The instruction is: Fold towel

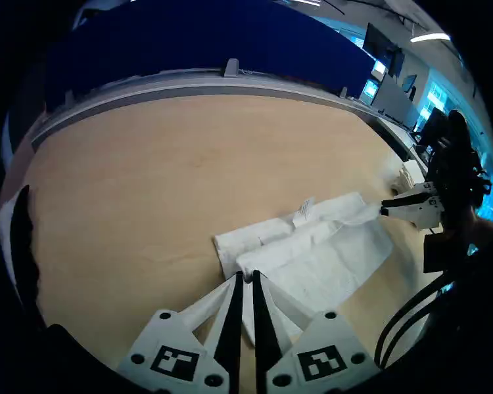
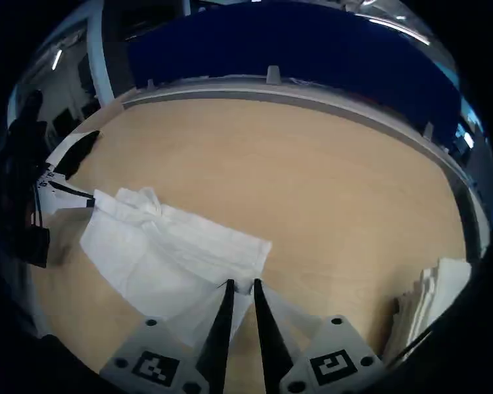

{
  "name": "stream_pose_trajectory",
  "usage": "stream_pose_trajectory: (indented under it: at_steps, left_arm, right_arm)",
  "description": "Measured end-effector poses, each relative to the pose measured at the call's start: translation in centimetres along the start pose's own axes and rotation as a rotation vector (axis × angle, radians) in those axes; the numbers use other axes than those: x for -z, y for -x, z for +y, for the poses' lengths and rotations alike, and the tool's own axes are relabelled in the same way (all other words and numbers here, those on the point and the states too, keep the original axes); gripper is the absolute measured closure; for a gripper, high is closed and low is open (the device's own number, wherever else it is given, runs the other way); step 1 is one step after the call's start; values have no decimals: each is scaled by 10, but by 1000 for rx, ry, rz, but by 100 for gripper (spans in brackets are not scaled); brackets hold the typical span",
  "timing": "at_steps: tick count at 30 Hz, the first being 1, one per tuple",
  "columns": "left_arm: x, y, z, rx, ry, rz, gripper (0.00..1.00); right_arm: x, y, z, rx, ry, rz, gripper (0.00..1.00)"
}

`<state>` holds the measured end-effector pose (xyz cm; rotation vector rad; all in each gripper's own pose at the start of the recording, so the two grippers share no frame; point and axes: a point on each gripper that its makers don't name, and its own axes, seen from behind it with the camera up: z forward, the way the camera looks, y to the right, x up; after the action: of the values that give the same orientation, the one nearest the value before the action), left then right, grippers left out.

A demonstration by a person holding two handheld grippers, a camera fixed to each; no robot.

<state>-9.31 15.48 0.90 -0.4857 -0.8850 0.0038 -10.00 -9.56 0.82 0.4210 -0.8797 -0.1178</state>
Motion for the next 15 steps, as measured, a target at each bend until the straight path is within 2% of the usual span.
stream_pose_trajectory:
  at_steps: [2,4,6,8,10,14,15]
  left_arm:
    - [1,-1,-2,-3,-6,3,84]
    - [1,-1,-4,-5,-12,3,74]
    - [2,-2,-6,-6,-17,0,55]
    - [4,-1,-7,-6,-19,-4,31]
    - [4,-2,-8,-9,-22,-3,21]
    - [5,-3,-9,-16,-27,0,15]
    - [5,-3,-8,-17,-27,1,15]
  right_arm:
    - [-1,-1,2,-4,8,4,64]
    - [0,-3,3,-7,13,11,54]
    - [0,-5,4,-10,18,19,37]
    - [2,-7,6,-14,28,24,24]
    - [3,-7,7,-19,28,27,17]
    - [5,-8,6,-30,20,32,5]
    - [5,-8,6,-32,19,33,4]
